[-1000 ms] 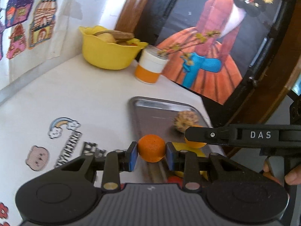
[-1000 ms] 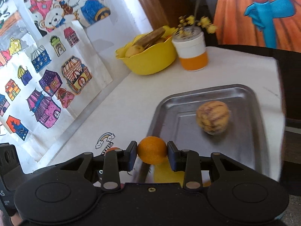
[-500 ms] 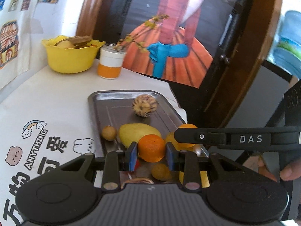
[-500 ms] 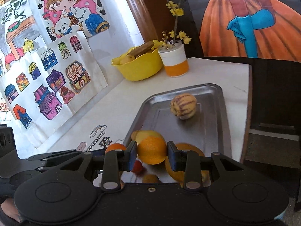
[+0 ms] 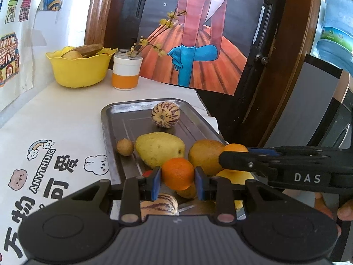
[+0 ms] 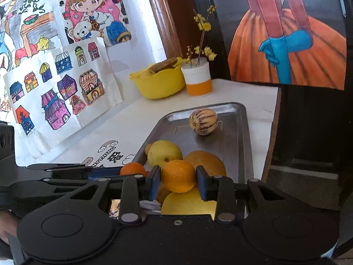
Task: Organize fruits
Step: 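Carry the oranges with both tools onto the tray among the fruits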
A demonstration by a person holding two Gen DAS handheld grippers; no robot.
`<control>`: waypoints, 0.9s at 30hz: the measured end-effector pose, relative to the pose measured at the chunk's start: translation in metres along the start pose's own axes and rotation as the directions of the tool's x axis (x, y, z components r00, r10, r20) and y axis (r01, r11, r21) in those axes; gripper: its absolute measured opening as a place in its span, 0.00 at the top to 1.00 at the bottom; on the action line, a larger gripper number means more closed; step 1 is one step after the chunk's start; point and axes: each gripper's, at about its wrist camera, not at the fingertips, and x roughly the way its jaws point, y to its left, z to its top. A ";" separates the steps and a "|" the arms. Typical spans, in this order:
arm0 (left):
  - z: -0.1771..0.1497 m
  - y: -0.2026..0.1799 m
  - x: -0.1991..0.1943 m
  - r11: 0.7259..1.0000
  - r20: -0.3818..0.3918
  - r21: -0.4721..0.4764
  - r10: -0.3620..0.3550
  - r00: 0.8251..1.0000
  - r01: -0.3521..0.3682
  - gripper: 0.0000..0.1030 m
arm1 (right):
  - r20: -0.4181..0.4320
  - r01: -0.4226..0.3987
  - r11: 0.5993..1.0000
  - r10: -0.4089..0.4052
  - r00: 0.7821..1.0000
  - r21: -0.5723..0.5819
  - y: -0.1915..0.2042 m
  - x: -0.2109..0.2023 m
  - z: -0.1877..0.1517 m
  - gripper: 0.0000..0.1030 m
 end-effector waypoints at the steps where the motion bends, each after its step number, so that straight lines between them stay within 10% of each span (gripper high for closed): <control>1: 0.000 0.000 0.000 1.000 0.001 -0.001 0.002 1.000 -0.002 0.66 | 0.008 0.006 1.000 -0.006 1.000 -0.004 0.000 -0.001 -0.001 0.65; 27: -0.003 0.019 0.010 0.993 -0.029 -0.112 0.025 0.999 -0.028 0.63 | 0.075 0.064 0.997 -0.061 0.995 -0.045 0.004 0.004 -0.024 0.58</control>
